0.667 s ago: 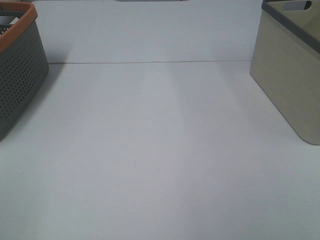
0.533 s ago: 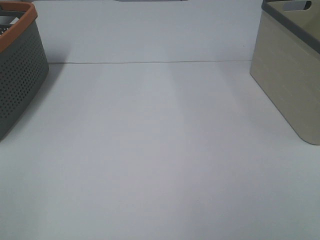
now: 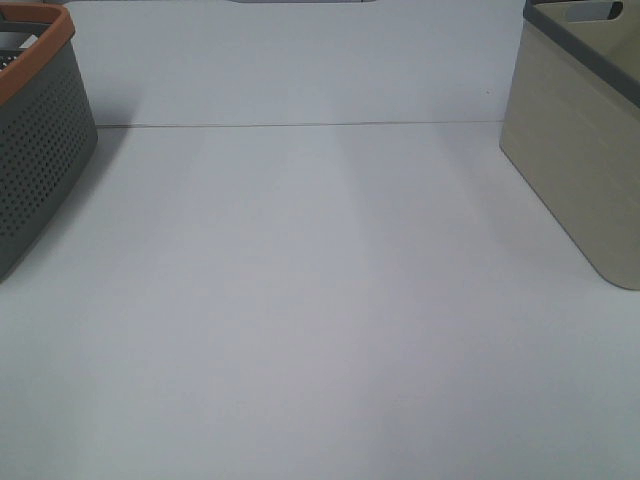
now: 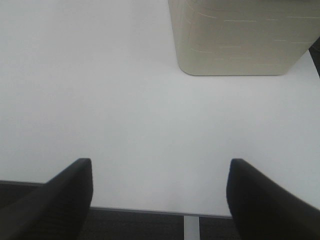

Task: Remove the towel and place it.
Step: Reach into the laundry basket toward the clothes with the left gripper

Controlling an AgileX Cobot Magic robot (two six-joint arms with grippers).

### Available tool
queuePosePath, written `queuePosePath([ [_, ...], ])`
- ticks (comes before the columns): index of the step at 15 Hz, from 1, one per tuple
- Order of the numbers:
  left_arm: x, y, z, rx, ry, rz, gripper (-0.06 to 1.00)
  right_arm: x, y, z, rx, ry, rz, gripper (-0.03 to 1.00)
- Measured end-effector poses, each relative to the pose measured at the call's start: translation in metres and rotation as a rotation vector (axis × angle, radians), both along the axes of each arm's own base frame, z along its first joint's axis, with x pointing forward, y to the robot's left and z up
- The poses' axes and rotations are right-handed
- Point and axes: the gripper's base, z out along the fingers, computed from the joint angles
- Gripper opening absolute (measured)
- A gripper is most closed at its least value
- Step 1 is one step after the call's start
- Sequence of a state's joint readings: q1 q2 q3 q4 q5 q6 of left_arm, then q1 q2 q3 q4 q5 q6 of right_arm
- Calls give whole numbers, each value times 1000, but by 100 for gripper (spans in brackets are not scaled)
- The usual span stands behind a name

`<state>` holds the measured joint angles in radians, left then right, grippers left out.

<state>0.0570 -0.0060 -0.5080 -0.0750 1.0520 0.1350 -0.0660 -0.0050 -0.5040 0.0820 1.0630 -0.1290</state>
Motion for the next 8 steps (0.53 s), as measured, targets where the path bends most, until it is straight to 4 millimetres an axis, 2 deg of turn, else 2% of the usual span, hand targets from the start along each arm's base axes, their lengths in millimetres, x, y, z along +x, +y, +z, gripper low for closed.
queuePosePath([
  [8,0,0,0,0,0,0,99,0,0,0,0,0,0,65],
])
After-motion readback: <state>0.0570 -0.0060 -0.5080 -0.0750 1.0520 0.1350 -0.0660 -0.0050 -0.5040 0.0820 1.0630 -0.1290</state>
